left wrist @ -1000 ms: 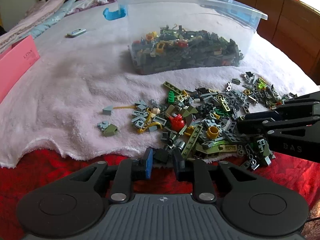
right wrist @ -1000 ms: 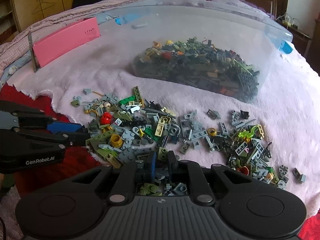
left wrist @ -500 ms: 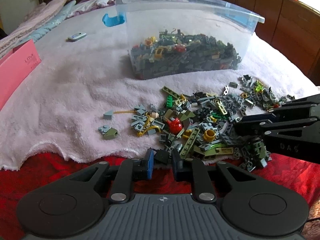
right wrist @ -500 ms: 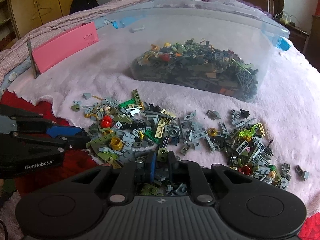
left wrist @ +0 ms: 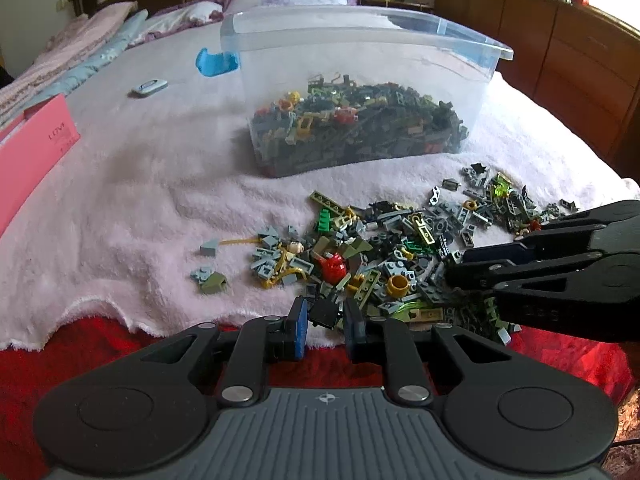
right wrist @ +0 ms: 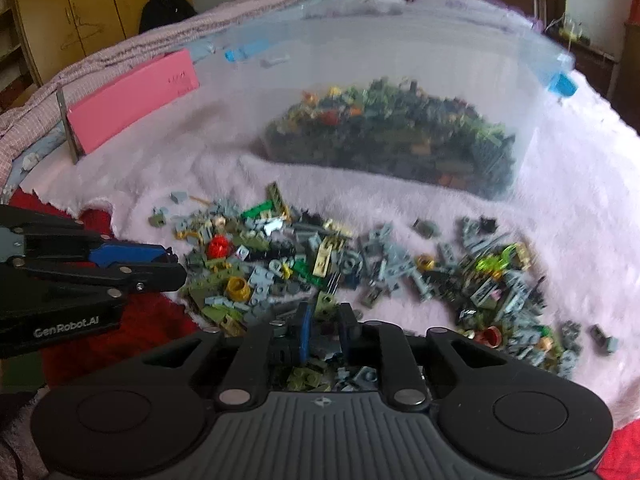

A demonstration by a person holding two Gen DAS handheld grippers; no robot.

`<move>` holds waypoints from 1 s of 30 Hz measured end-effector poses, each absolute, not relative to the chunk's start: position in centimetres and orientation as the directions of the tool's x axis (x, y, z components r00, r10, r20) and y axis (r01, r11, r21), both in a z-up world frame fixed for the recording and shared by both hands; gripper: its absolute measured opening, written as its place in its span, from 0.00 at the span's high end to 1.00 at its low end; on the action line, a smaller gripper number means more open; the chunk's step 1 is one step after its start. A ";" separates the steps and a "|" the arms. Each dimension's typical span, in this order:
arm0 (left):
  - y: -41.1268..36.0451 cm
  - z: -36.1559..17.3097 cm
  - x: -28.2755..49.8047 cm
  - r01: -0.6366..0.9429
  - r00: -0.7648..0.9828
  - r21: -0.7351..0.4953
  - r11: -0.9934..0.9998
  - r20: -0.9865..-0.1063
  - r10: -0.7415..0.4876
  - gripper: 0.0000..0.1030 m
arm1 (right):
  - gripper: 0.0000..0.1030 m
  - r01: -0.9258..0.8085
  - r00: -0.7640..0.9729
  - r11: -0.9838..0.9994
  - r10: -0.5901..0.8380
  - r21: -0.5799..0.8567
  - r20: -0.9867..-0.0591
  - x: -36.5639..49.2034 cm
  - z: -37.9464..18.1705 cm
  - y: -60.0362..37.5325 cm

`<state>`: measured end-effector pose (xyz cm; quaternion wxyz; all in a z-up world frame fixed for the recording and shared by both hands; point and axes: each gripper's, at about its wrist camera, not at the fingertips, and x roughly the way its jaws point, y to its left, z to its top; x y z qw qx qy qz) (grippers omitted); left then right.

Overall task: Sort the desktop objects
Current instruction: 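Grasp a black Lego piece with the left tool while right grasps a grey piece, then carry both held pieces over the clear bin and open both tools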

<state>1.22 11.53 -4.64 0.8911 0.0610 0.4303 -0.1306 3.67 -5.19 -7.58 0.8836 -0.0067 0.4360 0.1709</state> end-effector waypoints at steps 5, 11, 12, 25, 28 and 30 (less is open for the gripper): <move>11.7 -4.6 1.3 0.283 0.596 -0.006 0.959 -0.782 -0.181 0.80 | 0.77 -0.309 0.569 0.942 0.292 0.129 -0.769 3.9 -7.8 -4.9; 11.5 -4.6 1.2 0.293 0.597 -0.004 0.956 -0.781 -0.186 0.80 | 0.85 -0.312 0.580 0.944 0.281 0.111 -0.764 3.9 -7.8 -5.1; 11.5 -4.5 1.2 0.292 0.598 -0.005 0.956 -0.779 -0.187 0.80 | 0.85 -0.315 0.586 0.943 0.279 0.104 -0.760 3.7 -7.6 -5.1; 11.0 -3.1 1.2 0.301 0.619 -0.022 0.953 -0.756 -0.213 0.80 | 0.85 -0.318 0.637 0.943 0.292 0.102 -0.713 3.0 -5.1 -6.0; 10.9 -2.7 1.2 0.301 0.623 -0.027 0.953 -0.752 -0.217 0.80 | 0.85 -0.320 0.639 0.942 0.293 0.101 -0.711 2.9 -4.9 -6.0; 10.9 -2.4 1.1 0.302 0.630 -0.025 0.953 -0.745 -0.219 0.80 | 0.85 -0.320 0.641 0.942 0.294 0.102 -0.709 2.8 -4.8 -6.1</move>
